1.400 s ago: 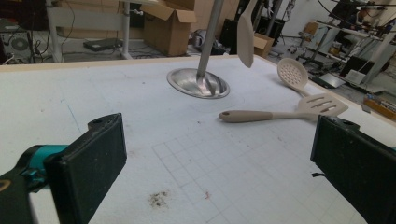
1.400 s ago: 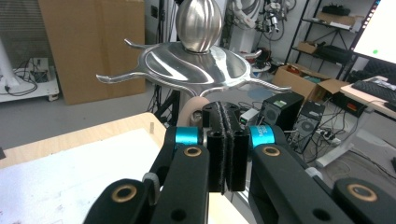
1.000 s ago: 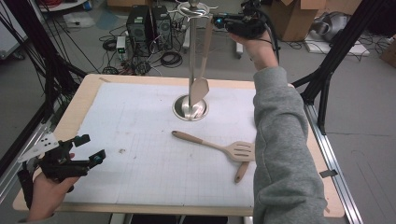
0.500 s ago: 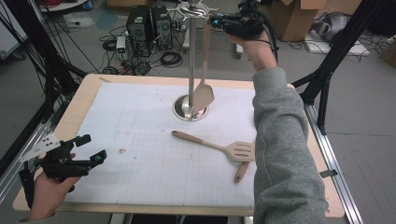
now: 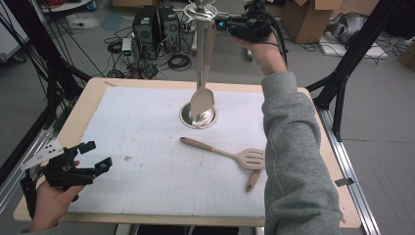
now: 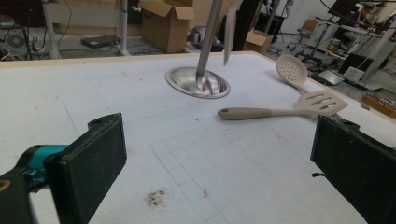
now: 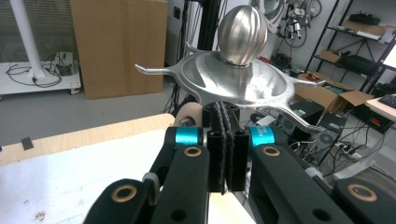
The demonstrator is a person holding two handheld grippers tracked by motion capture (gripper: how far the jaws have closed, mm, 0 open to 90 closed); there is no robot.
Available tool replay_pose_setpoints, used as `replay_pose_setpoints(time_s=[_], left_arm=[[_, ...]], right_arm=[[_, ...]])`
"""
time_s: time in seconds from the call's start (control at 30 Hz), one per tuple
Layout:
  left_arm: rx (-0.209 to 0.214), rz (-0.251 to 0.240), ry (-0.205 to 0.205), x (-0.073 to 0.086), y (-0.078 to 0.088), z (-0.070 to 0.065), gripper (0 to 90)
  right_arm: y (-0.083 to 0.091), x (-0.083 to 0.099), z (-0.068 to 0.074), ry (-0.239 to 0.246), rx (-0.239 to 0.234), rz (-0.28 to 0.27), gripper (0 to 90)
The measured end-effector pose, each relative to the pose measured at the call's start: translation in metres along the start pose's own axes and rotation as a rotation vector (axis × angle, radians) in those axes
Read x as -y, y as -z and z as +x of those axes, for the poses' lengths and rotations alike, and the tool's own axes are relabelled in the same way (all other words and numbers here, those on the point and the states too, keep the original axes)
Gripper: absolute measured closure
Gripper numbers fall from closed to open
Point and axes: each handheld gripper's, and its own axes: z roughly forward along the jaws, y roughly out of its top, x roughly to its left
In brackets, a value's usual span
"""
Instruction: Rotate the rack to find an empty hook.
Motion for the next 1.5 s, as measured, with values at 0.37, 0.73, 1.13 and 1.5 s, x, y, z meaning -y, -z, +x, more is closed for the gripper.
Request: replay_pose_setpoints(time_s=[0.37, 0.73, 1.13, 1.5], left_arm=[[0.002, 0.006, -0.002, 0.001, -0.002, 0.000, 3.9], [0.002, 0.006, 0.000, 0.001, -0.002, -0.001, 3.9], [-0.001, 0.002, 0.004, 0.001, -0.001, 0.000, 3.9], [-0.004, 0.006, 0.009, 0.003, 0.001, 0.002, 3.9]], right_arm=[[0.003, 0.002, 0.002, -0.002, -0.011, -0.011, 89.6], [0.003, 0.004, 0.002, 0.001, 0.011, -0.004, 89.6], [0.008, 0.009, -0.010, -0.019, 0.062, 0.006, 89.6], [0.019, 0.012, -0.024, -0.043, 0.119, -0.003, 89.6]])
